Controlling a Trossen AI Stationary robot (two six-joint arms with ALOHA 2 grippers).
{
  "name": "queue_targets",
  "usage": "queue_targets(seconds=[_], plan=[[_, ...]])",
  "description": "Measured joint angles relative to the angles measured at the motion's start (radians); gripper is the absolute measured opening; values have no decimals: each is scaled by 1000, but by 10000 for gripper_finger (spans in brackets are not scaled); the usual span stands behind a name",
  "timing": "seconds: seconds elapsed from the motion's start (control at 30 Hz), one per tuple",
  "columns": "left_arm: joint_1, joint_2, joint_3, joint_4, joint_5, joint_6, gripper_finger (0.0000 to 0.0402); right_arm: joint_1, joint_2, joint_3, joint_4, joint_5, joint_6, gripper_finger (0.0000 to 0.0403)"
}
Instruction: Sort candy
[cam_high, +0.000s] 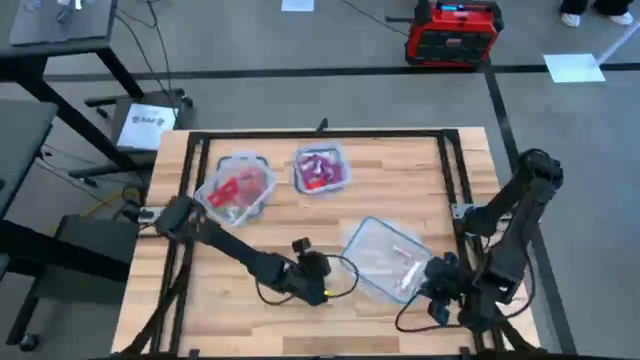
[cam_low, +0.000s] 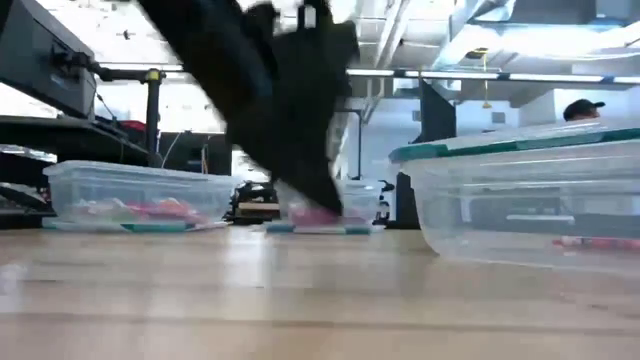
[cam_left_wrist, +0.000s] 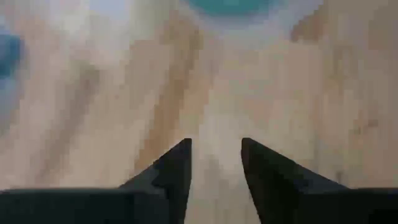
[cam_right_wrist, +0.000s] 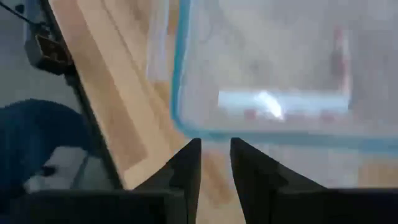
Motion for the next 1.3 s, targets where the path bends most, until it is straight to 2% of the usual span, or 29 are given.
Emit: queue_targets(seconds=[0.13, 0.27, 0.4, 0.53, 0.7, 0.87, 0.93, 1.1, 1.3], plan=[[37, -46, 0, -25, 60, 110, 124, 52, 14, 0, 18, -81, 100, 74], [78, -52, -1, 46, 162, 164, 124, 88, 115, 0, 100, -19, 109, 74], [92, -52, -1, 61, 177, 196, 124, 96, 274, 0, 206, -7, 31, 74], [98, -52, -1, 70, 176, 201, 124, 92, 401, 5, 204, -6, -44, 74], [96, -52, -1, 66, 181, 192, 124, 90, 384, 10, 163, 100, -96, 74], [98, -52, -1, 79, 186, 189, 124, 95, 392, 8, 124, 98, -105, 74], [97, -52, -1, 79, 201, 187, 124, 98, 412, 8, 124, 106, -78, 74], [97, -52, -1, 77, 202, 189, 124, 106, 481, 8, 126, 210, 91, 74], [97, -52, -1, 84, 201, 186, 124, 105, 569, 8, 121, 237, 95, 74]])
